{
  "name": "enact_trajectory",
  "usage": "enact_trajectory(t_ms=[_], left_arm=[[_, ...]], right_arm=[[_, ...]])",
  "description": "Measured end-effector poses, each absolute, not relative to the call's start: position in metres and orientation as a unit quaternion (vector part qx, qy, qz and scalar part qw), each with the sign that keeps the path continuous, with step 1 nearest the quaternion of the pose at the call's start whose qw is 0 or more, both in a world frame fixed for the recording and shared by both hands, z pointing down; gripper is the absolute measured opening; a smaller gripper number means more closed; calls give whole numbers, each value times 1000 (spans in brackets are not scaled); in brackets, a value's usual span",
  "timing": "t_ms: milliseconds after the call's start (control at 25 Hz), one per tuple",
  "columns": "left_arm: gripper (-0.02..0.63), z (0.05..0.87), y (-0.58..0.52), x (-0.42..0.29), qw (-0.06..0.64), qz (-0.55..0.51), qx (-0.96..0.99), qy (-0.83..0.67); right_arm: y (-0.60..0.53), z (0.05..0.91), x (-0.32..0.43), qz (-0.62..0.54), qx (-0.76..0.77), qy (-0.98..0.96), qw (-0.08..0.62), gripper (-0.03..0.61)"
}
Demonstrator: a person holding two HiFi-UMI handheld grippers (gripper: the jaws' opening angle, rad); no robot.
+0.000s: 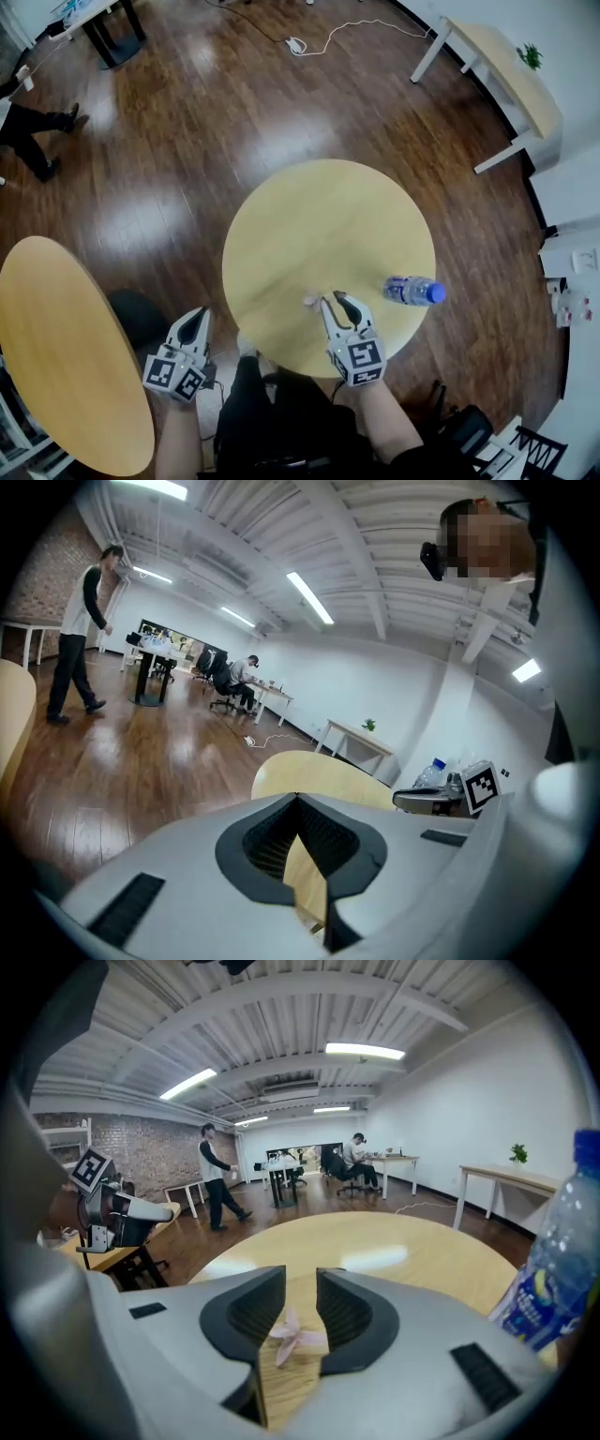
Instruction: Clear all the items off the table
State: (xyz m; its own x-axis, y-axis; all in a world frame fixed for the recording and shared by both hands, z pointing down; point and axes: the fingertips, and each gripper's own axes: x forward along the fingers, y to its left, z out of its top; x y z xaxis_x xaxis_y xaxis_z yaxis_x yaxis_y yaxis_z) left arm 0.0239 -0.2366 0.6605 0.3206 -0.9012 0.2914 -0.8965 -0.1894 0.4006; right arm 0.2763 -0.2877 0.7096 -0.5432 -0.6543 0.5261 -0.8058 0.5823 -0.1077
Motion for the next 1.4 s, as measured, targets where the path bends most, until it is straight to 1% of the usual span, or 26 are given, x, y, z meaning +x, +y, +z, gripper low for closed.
enact_trajectory(t_ms=[200, 360, 400, 520, 560, 720, 880, 1040, 1280, 1400], left_arm=[[-8, 677, -234, 27, 281, -2, 757, -589], [-9, 682, -226, 32, 276, 20, 760, -588], [-8, 681, -225, 34, 274, 26, 762, -586], [-8, 681, -226, 37, 277, 25, 764, -582], [-8, 681, -226, 37, 277, 25, 765, -581], [-8, 666, -233, 39, 268, 24, 774, -573], [-8, 638, -245, 44, 244, 17, 792, -559], [-8, 609, -273, 38, 203, -13, 810, -550], [-8, 557, -275, 21, 165, -50, 816, -552], [-8, 538, -271, 13, 134, -57, 811, -567]], right_arm=[[-286, 742, 266, 189, 393, -863, 255, 107], [-281, 764, 263, 190, 390, -856, 280, 102], [-281, 768, 263, 189, 393, -853, 287, 46], [-284, 777, 267, 196, 402, -843, 299, 6], [-285, 777, 267, 200, 405, -841, 298, 6], [-292, 756, 270, 200, 422, -838, 283, 6], [-304, 719, 281, 179, 449, -836, 259, 6], [-332, 677, 290, 141, 487, -835, 216, 5], [-334, 602, 299, 102, 519, -835, 152, 5], [-334, 574, 306, 79, 523, -839, 129, 5]])
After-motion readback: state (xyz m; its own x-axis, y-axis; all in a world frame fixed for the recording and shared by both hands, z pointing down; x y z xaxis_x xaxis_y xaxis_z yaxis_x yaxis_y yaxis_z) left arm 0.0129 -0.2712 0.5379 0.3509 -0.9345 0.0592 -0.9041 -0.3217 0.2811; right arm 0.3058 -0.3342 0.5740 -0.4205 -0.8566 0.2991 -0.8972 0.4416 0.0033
